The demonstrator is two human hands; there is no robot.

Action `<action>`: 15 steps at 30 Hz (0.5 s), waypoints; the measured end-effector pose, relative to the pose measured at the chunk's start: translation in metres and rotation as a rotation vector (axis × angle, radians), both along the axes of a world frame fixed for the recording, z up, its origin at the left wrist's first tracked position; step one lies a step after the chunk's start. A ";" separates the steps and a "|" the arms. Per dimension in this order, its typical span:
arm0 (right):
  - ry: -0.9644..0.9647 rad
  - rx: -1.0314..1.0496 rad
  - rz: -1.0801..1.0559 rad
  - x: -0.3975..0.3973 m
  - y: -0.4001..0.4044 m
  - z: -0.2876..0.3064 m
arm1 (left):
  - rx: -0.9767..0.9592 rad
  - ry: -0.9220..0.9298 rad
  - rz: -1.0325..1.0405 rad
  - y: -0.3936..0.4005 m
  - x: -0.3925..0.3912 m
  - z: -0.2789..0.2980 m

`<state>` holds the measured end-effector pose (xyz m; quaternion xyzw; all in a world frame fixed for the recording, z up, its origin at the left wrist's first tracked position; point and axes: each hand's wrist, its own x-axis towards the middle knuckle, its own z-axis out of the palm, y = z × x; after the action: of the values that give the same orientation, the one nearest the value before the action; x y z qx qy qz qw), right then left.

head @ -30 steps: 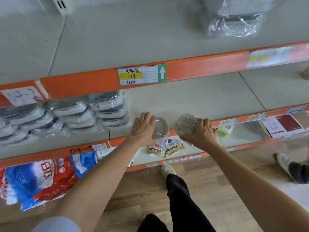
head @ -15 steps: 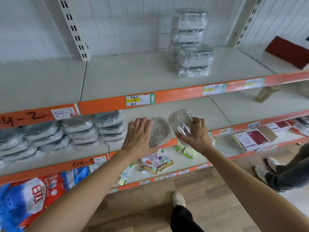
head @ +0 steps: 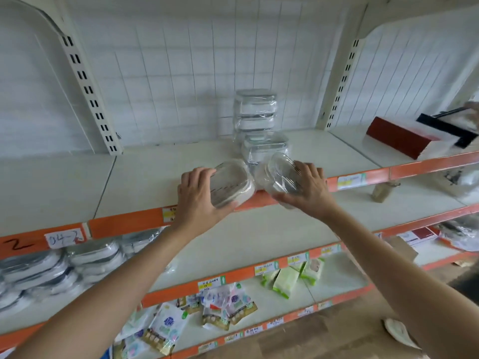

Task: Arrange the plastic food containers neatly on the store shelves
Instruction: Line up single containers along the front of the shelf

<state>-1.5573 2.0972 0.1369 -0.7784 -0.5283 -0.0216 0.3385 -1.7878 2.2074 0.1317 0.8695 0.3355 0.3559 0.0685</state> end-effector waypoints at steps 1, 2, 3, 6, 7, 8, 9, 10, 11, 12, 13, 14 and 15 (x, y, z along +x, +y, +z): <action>-0.002 -0.021 0.029 0.008 0.009 0.009 | -0.039 -0.032 0.010 0.005 0.002 0.003; -0.005 -0.039 0.059 0.016 0.018 0.018 | -0.073 -0.062 0.019 0.010 0.003 0.006; -0.014 -0.050 0.085 0.023 0.027 0.028 | -0.108 -0.088 0.036 0.014 0.002 0.010; -0.064 -0.035 0.177 0.044 0.053 0.060 | -0.222 -0.133 0.121 0.033 0.000 0.020; -0.085 -0.034 0.205 0.052 0.063 0.070 | -0.255 -0.140 0.151 0.041 0.000 0.023; -0.114 -0.050 0.224 0.059 0.074 0.079 | -0.286 -0.142 0.173 0.047 0.001 0.027; -0.148 -0.080 0.236 0.065 0.086 0.087 | -0.309 -0.148 0.186 0.052 0.003 0.032; -0.172 -0.122 0.248 0.071 0.099 0.094 | -0.325 -0.165 0.193 0.056 0.007 0.037; -0.186 -0.173 0.273 0.076 0.111 0.098 | -0.340 -0.194 0.194 0.059 0.011 0.042; -0.193 -0.229 0.318 0.081 0.122 0.100 | -0.351 -0.230 0.187 0.061 0.016 0.048; -0.196 -0.280 0.382 0.085 0.134 0.101 | -0.352 -0.262 0.173 0.063 0.022 0.053; -0.188 -0.322 0.452 0.089 0.145 0.099 | -0.341 -0.279 0.158 0.065 0.028 0.057; -0.157 -0.351 0.507 0.092 0.153 0.096 | -0.328 -0.285 0.144 0.066 0.034 0.061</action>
<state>-1.4649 2.2501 0.2329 -0.6643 -0.7257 0.0951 0.1516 -1.7542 2.2735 0.1926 0.7614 0.4371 0.4198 0.2302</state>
